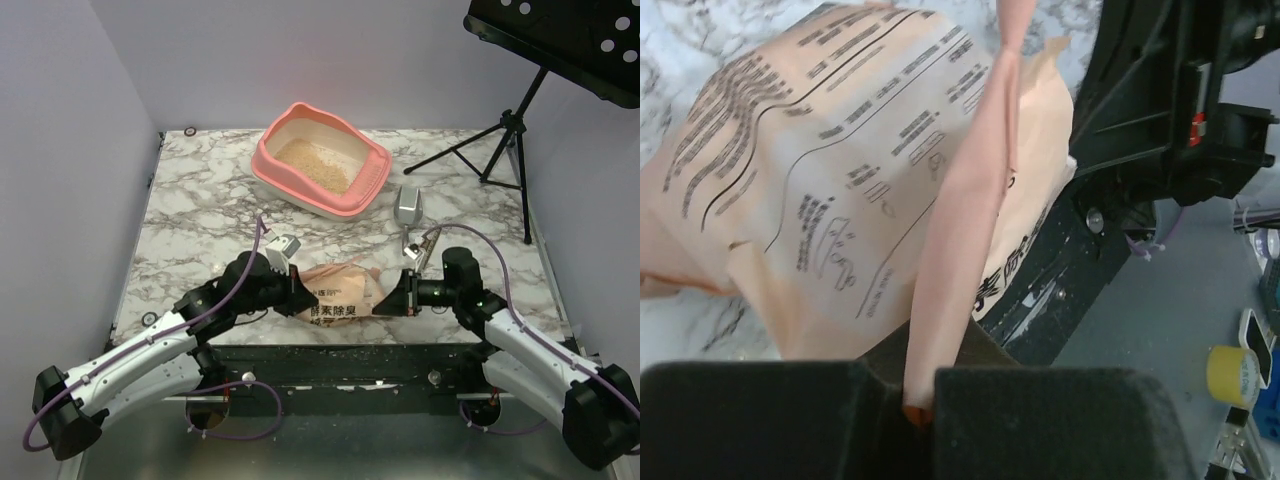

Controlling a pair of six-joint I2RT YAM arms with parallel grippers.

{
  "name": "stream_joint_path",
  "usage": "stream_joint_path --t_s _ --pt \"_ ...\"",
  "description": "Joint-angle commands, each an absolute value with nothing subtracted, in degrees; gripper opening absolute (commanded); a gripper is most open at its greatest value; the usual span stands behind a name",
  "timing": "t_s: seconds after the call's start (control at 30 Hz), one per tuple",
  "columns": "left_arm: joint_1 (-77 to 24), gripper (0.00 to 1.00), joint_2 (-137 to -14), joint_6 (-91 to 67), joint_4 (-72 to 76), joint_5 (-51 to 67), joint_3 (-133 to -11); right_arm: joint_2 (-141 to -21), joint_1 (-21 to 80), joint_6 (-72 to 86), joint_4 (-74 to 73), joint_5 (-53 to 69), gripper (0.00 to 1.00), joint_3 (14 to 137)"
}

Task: Fill the litter box with clean litter

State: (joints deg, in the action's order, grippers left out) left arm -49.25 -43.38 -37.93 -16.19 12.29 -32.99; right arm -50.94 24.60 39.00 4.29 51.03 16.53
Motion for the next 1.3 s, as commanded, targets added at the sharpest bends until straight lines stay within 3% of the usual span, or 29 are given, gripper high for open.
stream_joint_path --t_s 0.0,0.47,0.67,0.7,0.77,0.8,1.07,1.27 --pt "-48.34 0.0 -40.26 -42.01 -31.28 3.96 -33.31 -47.12 24.43 36.48 -12.29 43.42 0.0 15.03" --pt "-48.51 0.0 -40.07 -48.6 -30.85 9.49 -27.42 -42.72 24.43 37.79 -18.98 49.66 0.0 12.92" --pt "-48.78 0.0 -45.79 -47.02 -31.03 8.7 -28.56 -38.24 24.43 29.19 -30.33 39.64 0.01 24.32" --pt "-48.78 0.0 -46.05 -46.67 -30.85 8.35 -28.83 -38.23 24.52 27.53 -30.67 40.77 0.04 25.82" --pt "-48.78 0.0 -46.58 -46.23 -30.85 6.86 -29.88 -38.41 24.61 26.2 -31.73 38.86 0.24 29.6" --pt "-48.78 0.0 -46.84 -45.97 -30.85 6.42 -30.32 -37.89 24.7 26.1 -30.16 39.63 0.27 30.05" --pt "-48.78 0.0 -47.37 -45.35 -29.97 5.54 -32.52 -39.28 28.2 18.82 -28.83 40.87 0.4 39.62" --pt "-48.78 0.0 -49.57 -44.56 -28.31 5.71 -34.01 -49.02 46.03 10.3 -30.4 31.38 0.43 50.52"
